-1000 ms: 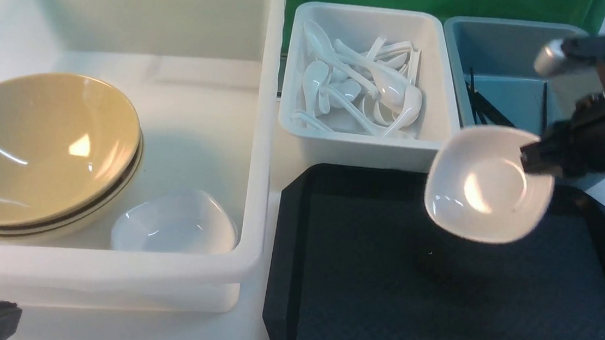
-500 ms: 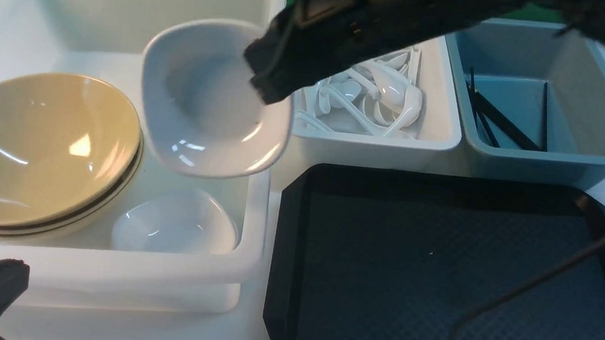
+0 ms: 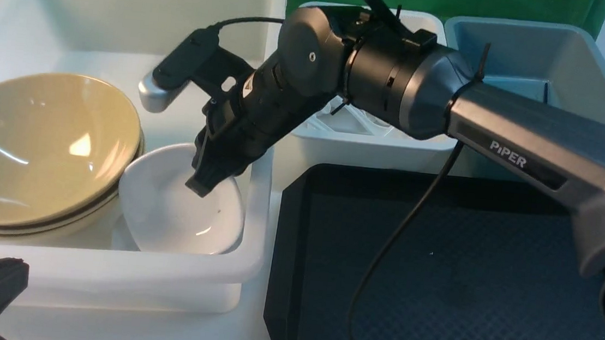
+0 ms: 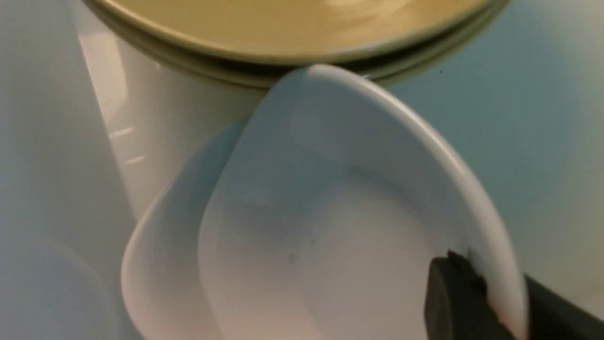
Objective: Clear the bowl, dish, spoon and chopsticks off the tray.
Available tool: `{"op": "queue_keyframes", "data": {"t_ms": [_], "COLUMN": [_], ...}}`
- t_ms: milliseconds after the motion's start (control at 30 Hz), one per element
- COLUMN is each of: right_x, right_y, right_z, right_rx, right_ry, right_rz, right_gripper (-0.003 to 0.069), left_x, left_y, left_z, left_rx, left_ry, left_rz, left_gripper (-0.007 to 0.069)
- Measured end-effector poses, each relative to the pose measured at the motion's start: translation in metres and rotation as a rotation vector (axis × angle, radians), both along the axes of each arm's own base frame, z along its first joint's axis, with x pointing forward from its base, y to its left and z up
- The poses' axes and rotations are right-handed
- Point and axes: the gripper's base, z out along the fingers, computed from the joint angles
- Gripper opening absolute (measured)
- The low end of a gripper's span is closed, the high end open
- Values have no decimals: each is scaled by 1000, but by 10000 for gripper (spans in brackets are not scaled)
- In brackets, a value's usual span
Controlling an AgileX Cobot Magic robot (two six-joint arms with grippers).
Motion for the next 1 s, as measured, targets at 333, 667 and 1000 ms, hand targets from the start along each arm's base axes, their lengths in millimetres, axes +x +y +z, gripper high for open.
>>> {"op": "queue_keyframes", "data": {"t_ms": [333,667,1000], "right_x": [0,-1,-17], "right_y": [6,-3,-61], "right_z": [-6,53,155], "right_rx": [20,-29,-20], "right_ry": [36,-10,-192], "right_rz": [-4,21,-90], "right_gripper": [288,467,346], "left_x": [0,0,0], "left_y": [0,0,0], "left_z": [-2,-2,-2], "left_rx": [0,-1,0], "left_ry": [-4,-6,-7], "left_rz": [1,2,-2], "left_gripper": [-8,-8,-8]}}
